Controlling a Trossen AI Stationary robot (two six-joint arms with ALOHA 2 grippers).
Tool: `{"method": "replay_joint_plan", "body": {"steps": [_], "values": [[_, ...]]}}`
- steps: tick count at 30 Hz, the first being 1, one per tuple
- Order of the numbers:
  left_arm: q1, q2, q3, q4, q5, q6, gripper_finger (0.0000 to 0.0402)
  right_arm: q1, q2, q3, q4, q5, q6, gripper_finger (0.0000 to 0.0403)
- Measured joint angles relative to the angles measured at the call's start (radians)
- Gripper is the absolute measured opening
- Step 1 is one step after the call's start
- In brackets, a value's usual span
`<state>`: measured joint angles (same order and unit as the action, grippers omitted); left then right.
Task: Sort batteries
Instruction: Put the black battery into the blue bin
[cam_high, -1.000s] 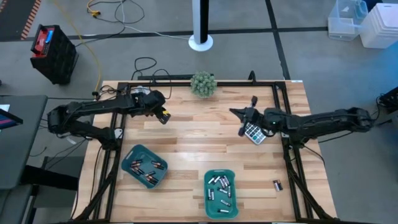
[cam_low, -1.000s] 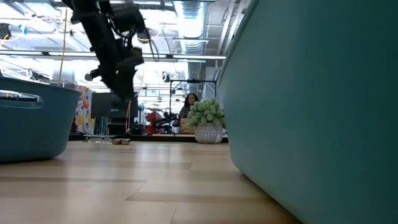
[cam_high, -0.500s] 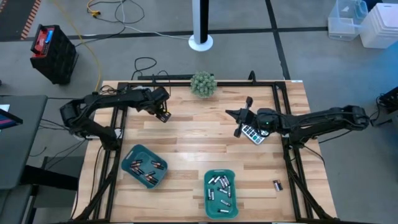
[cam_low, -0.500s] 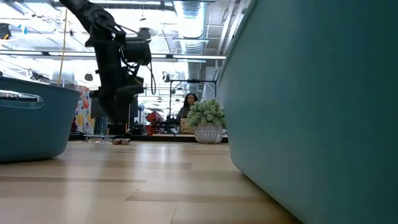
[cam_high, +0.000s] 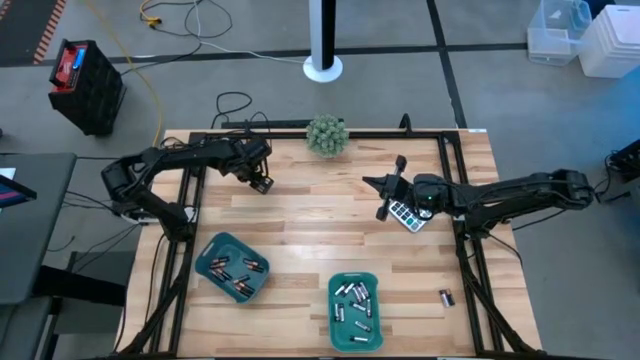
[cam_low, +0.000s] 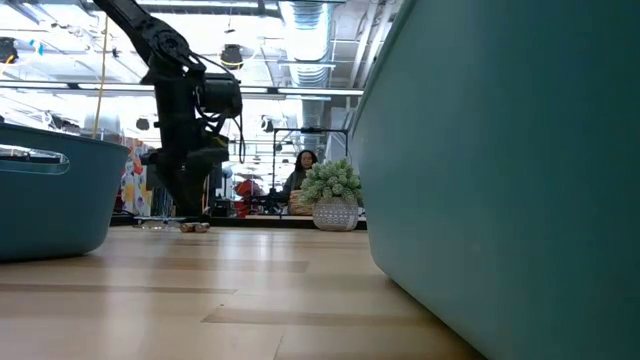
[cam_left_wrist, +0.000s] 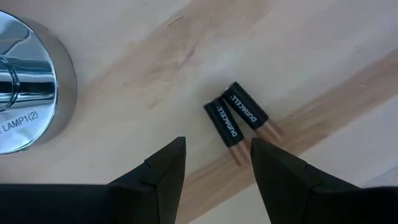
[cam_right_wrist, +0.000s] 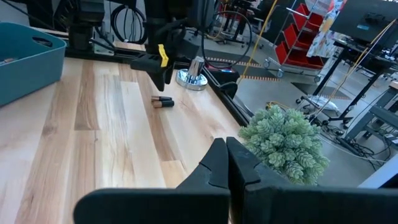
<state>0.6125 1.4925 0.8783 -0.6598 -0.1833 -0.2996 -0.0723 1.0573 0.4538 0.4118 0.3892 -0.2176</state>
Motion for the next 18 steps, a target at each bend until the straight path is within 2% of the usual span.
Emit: {"method": "replay_joint_plan", "body": {"steps": [18], "values": [[0.0,0.114,0.001,0.047,0.023,0.016,0.0178,0.006,0.0,0.0,0.0,0.005,0.001,0.0004]]}}
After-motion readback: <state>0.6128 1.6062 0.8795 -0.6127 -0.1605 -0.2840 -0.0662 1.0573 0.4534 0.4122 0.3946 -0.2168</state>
